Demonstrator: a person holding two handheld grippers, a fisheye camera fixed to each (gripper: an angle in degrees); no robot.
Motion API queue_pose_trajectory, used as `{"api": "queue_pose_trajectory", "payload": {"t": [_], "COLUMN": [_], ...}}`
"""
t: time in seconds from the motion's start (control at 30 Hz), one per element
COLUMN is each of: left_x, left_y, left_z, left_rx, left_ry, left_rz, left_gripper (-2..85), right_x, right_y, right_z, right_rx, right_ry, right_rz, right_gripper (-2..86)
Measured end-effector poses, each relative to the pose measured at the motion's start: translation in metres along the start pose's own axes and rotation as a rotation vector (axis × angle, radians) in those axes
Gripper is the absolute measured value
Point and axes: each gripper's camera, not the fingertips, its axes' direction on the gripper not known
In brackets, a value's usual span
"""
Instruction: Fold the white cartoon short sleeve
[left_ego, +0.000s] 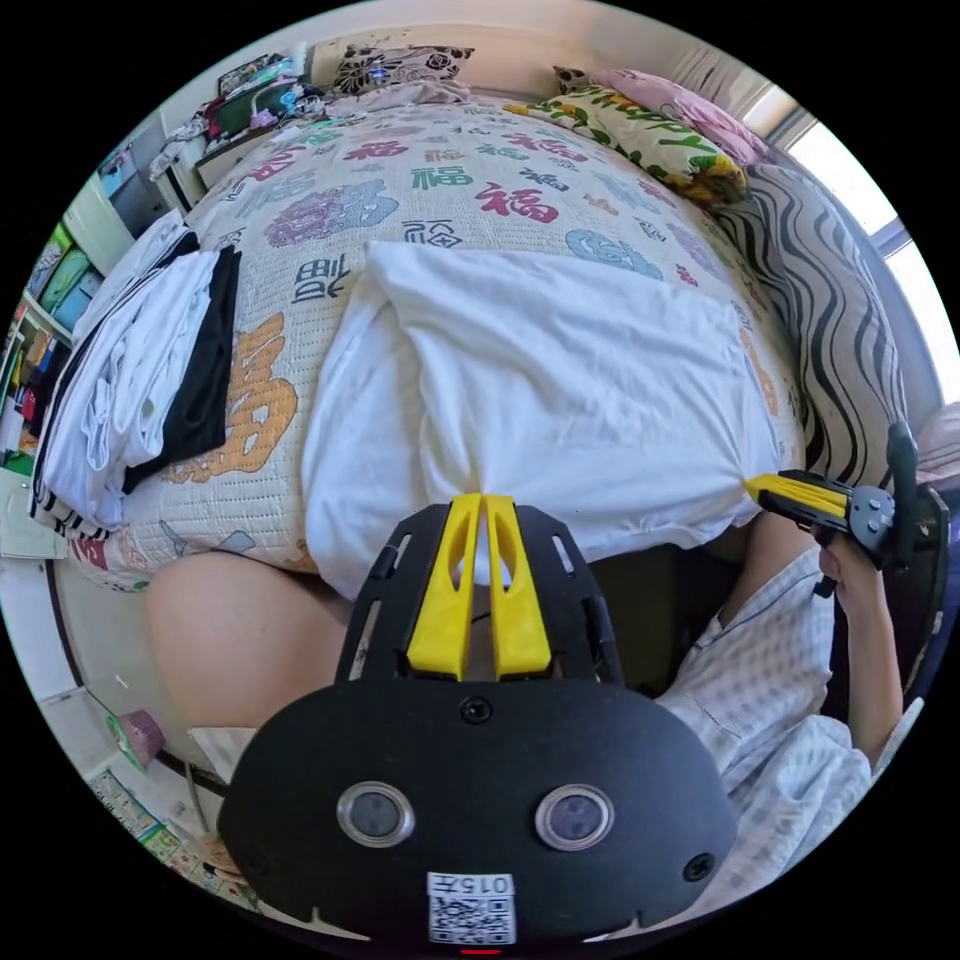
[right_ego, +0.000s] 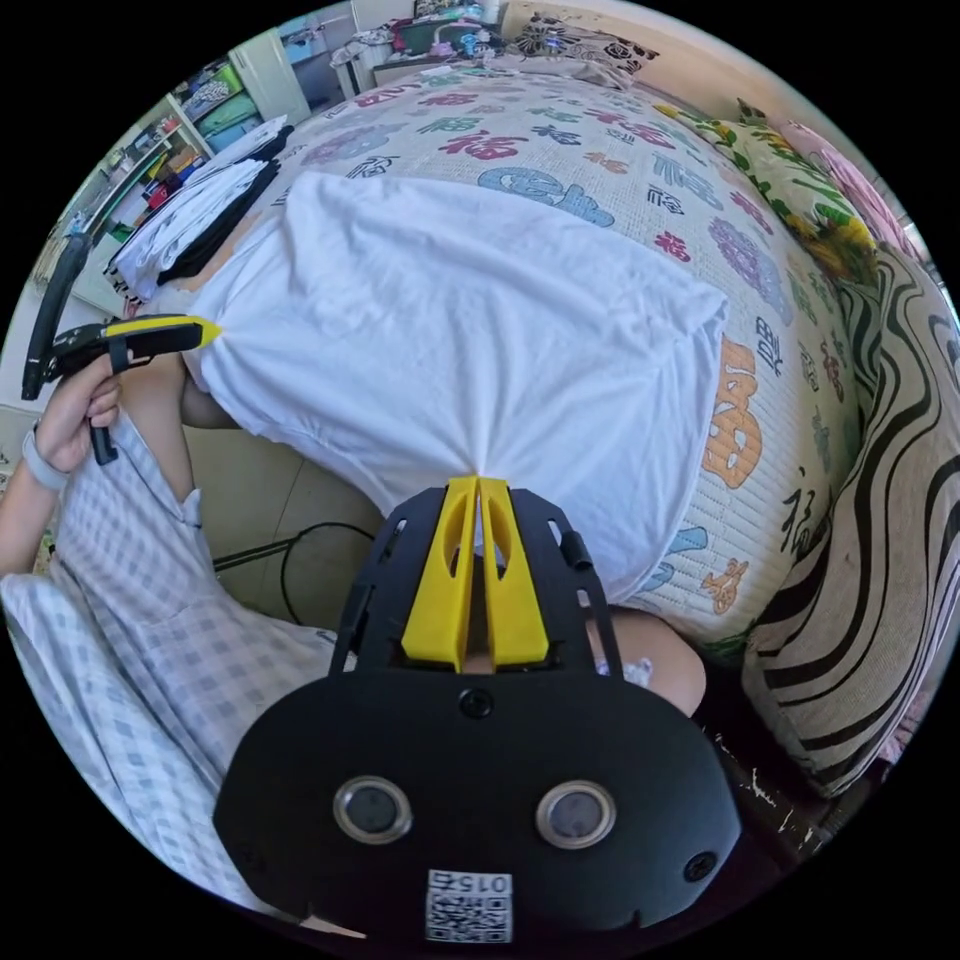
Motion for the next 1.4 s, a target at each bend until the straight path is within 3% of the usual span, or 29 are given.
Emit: {"api": "queue_pose_trajectory", "payload": {"t": [0.23,0.4,0.53,0.67,0.8,1.0,1.1,1.23,1.4], "left_x": [-0.019,-0.006,0.038,0.092,0.108,0.093,0.071,0.007,-0.032], "left_y": [0.0,-0.004,-0.07,-0.15,-0.193,-0.212,-0.197,-0.136,-0.079], "left_z": [0.034,-0.016,-0.011,0.052,0.112,0.136,0.109,0.063,0.096], "left_rx": [-0.093,0.12,0.207,0.109,-0.012,-0.004,0.075,0.15,0.045], "left_ry": [0.033,0.022,0.143,0.143,0.107,0.141,0.142,0.13,0.089], "left_rz": [-0.102,-0.021,0.169,0.301,0.288,0.247,0.249,0.171,0.075], "left_gripper": [3.7,6.1,5.6,4.2,1.6,1.2,4.8,8.1,8.0], "right_x": [-0.02,-0.035,-0.08,-0.116,-0.12,-0.082,-0.054,0.011,0.094], "right_y": [-0.014,-0.001,-0.018,-0.046,-0.047,-0.04,-0.036,-0.023,-0.046], "right_z": [0.016,-0.028,-0.038,-0.009,0.001,-0.011,-0.038,-0.103,-0.12], "right_rx": [-0.106,0.057,0.168,0.077,0.042,0.019,0.06,0.228,0.31], "right_ry": [-0.011,0.033,-0.003,0.024,0.043,-0.129,-0.205,-0.265,-0.259], "right_rz": [0.001,-0.008,-0.204,-0.321,-0.328,-0.263,-0.203,-0.065,0.104], "right_gripper": [-0.2,5.2,6.1,2.3,-0.6,-0.9,-0.8,0.1,1.7]}}
